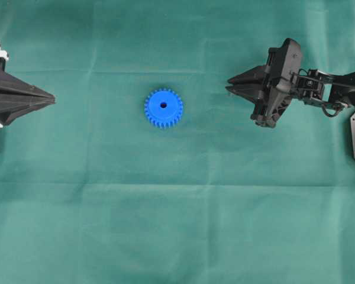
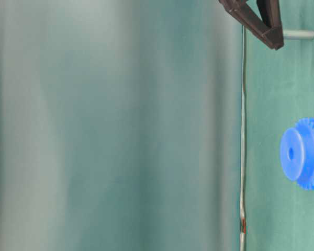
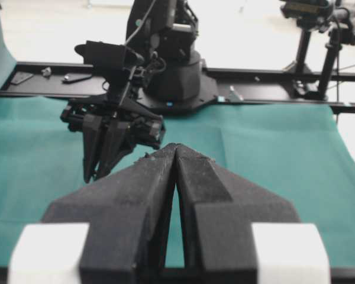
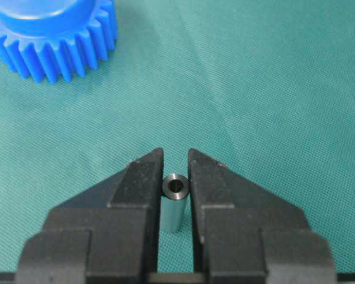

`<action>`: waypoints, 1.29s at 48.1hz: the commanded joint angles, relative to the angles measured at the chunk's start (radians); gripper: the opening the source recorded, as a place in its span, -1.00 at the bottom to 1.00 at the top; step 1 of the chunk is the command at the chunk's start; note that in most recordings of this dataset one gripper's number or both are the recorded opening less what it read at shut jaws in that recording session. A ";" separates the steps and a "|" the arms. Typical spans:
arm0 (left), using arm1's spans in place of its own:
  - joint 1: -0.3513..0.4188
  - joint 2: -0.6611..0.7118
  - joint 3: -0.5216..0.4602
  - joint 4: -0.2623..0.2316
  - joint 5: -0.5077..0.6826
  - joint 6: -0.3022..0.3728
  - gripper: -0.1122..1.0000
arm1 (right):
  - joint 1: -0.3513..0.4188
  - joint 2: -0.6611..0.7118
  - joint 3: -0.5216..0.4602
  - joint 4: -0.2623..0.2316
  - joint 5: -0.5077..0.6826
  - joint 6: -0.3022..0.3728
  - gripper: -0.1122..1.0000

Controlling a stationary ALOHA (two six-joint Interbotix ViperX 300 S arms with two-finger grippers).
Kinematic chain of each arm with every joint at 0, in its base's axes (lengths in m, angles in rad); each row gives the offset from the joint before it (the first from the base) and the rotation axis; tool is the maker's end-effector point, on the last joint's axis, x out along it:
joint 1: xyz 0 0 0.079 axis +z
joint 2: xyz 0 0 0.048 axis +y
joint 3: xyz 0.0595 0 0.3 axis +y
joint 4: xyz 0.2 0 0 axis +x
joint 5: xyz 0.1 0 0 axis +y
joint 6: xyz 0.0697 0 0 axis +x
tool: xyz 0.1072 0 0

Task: Insert the shaft placed at a random location into the center hole of the medium gear at another random location.
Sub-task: 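Close the right gripper around the grey shaft, holding it upright, then lift the shaft and carry it left toward the blue gear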

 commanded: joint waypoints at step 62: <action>0.000 0.005 -0.020 0.002 0.003 0.000 -0.80 | 0.008 -0.318 -0.087 -0.011 0.371 -0.015 -0.54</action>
